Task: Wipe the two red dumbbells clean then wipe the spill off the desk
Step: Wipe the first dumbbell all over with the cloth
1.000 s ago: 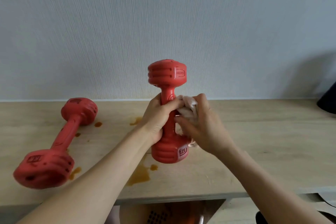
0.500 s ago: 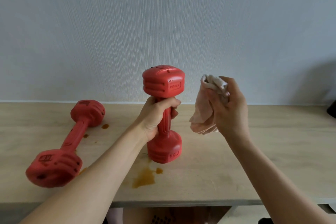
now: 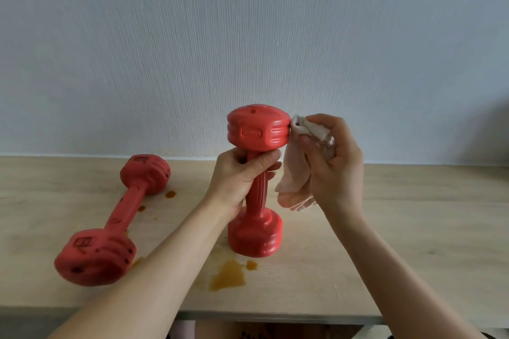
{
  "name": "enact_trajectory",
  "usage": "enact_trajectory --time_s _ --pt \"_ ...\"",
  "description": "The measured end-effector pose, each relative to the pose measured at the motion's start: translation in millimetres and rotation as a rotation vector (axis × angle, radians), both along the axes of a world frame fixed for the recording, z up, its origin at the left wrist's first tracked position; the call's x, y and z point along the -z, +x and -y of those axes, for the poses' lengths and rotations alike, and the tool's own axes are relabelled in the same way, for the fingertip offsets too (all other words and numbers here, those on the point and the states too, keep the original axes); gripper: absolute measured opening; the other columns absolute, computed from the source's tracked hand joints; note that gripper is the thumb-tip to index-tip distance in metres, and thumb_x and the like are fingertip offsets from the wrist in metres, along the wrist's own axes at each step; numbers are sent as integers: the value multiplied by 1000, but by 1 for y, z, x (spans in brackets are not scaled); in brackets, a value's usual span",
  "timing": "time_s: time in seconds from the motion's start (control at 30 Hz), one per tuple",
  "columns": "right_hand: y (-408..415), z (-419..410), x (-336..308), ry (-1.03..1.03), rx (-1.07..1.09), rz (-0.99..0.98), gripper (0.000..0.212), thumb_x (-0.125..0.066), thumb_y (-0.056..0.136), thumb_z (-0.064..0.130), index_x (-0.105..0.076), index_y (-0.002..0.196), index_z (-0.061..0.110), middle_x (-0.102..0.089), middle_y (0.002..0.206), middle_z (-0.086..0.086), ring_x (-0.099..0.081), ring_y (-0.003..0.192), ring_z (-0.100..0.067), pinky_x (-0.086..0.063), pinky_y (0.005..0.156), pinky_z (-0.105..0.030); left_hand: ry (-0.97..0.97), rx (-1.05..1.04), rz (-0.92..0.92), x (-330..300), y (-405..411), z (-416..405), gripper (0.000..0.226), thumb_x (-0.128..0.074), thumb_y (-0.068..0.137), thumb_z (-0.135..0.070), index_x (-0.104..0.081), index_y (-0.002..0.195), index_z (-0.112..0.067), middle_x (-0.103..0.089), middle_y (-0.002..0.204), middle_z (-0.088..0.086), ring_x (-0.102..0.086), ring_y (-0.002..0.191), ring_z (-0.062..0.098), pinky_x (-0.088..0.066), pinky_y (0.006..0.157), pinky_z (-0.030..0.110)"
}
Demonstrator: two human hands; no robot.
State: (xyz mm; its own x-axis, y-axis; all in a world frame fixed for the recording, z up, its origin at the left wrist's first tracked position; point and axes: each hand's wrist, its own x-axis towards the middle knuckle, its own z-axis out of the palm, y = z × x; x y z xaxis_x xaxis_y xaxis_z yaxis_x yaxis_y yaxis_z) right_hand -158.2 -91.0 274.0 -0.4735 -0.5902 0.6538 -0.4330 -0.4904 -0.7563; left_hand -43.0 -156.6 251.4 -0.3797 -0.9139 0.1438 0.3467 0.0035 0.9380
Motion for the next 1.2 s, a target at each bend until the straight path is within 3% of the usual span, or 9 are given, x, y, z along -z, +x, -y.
enact_trajectory --time_s 0.13,0.27,0.37,0.63,0.83,0.93,1.03,1.1,1.2 --pt "-4 5 7 -40 102 -85 24 -58 87 16 -54 89 39 -60 98 -3 -59 78 -4 -47 66 -21 -74 -30 52 3 -6 -5 25 -68 67 -28 -64 83 -10 -67 62 -5 -67 63 12 -57 69 26" --pt "-7 8 11 -126 166 -228 29 -60 88 3 -54 107 25 -54 105 5 -60 90 -23 -51 70 -43 -219 -59 155 5 -11 -7 28 -62 71 -40 -58 80 -13 -61 59 -8 -59 55 7 -49 58 21" --pt "-7 10 14 -172 176 -320 35 -60 87 3 -54 120 14 -50 111 8 -58 98 -27 -51 75 -48 -263 -82 207 6 -12 -5 28 -61 75 -41 -56 78 -14 -58 54 -8 -57 53 7 -47 56 21" --pt "7 9 5 -262 254 -602 30 -58 83 -12 -70 102 7 -63 103 -3 -54 92 -28 -42 80 -26 -291 -192 314 5 -13 -3 14 -56 90 -15 -58 79 -6 -55 50 -6 -54 46 7 -44 51 19" --pt "-1 18 9 -202 115 -312 34 -68 73 -17 -70 93 11 -61 97 6 -60 92 -29 -51 74 -43 -277 -206 342 4 -12 -7 19 -55 89 -12 -56 71 -6 -54 51 -1 -53 45 9 -43 47 19" --pt "-2 19 7 -156 123 -249 30 -68 77 -10 -70 94 15 -61 96 7 -60 92 -27 -51 74 -42 -280 -218 371 5 -16 -5 17 -55 90 -15 -56 74 -9 -55 53 -1 -54 46 8 -44 48 21" --pt "9 17 4 -219 276 -468 26 -61 80 -10 -72 95 9 -64 97 2 -55 92 -25 -47 80 -26 -328 -243 390 5 -21 -4 15 -54 88 -25 -54 78 -13 -55 58 -6 -55 48 0 -43 53 21" --pt "16 18 8 -215 271 -645 27 -52 80 -5 -72 97 3 -67 98 -6 -53 96 -20 -38 90 -16 -400 -239 445 6 -22 -6 11 -45 83 -35 -49 80 -25 -54 70 -12 -55 63 -6 -44 61 19" --pt "16 20 11 -137 193 -764 36 -47 77 -1 -71 102 7 -66 103 -4 -57 100 -21 -44 89 -32 -419 -214 508 8 -19 -7 17 -38 79 -27 -48 93 -27 -52 88 -9 -54 82 3 -43 72 17"
